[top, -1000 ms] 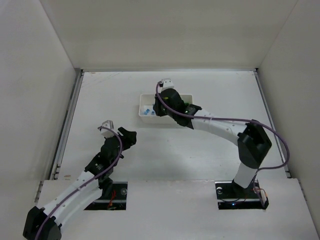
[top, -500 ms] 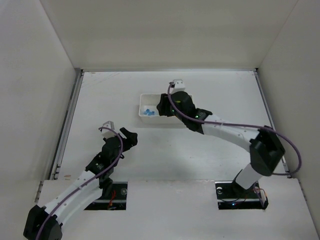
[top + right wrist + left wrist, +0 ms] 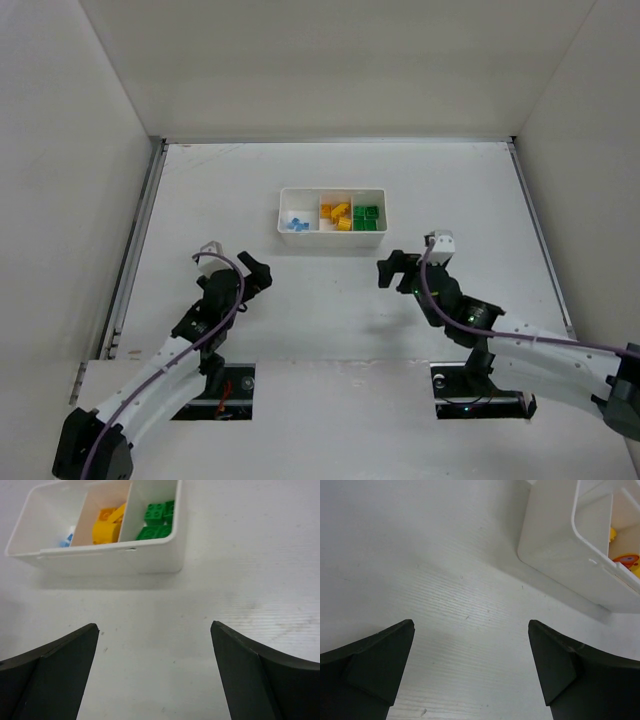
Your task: Sort the legos into containers by color
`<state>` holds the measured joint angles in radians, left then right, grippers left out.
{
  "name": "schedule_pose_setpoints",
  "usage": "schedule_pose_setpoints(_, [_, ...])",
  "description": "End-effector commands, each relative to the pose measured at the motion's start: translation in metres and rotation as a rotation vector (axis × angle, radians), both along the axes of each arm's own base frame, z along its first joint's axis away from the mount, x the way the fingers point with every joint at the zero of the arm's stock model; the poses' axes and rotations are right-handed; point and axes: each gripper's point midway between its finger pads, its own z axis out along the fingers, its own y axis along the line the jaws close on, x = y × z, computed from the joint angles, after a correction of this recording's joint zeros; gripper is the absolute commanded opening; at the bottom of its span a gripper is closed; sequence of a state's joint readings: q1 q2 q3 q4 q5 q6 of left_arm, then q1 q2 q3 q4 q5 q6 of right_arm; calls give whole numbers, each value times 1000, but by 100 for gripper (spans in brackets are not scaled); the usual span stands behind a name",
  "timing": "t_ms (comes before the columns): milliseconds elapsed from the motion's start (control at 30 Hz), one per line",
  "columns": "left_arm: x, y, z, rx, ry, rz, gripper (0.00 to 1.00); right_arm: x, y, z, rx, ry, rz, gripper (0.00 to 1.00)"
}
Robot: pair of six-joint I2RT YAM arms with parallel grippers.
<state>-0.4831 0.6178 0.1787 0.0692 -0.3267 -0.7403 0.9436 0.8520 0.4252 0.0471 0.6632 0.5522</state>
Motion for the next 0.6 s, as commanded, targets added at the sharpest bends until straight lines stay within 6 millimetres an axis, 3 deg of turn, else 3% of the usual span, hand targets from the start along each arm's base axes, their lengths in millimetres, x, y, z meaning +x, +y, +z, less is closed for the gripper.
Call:
schedule_pose_setpoints(0, [10,15,25,-34,-37,95,100,8,-37,14,87,-33,-191,100])
schedule_pose_setpoints(167, [10,36,27,-34,4,176,100,18,-78,13,97,-14,-340,100])
schedule_pose_setpoints(333, [5,41,21,-27,35,185,100,23,-112,9,100,29,-468,100])
schedule_pose_setpoints(567, [5,37,21,-22,33,166,100,19,-121,-2,91,118,-496,100])
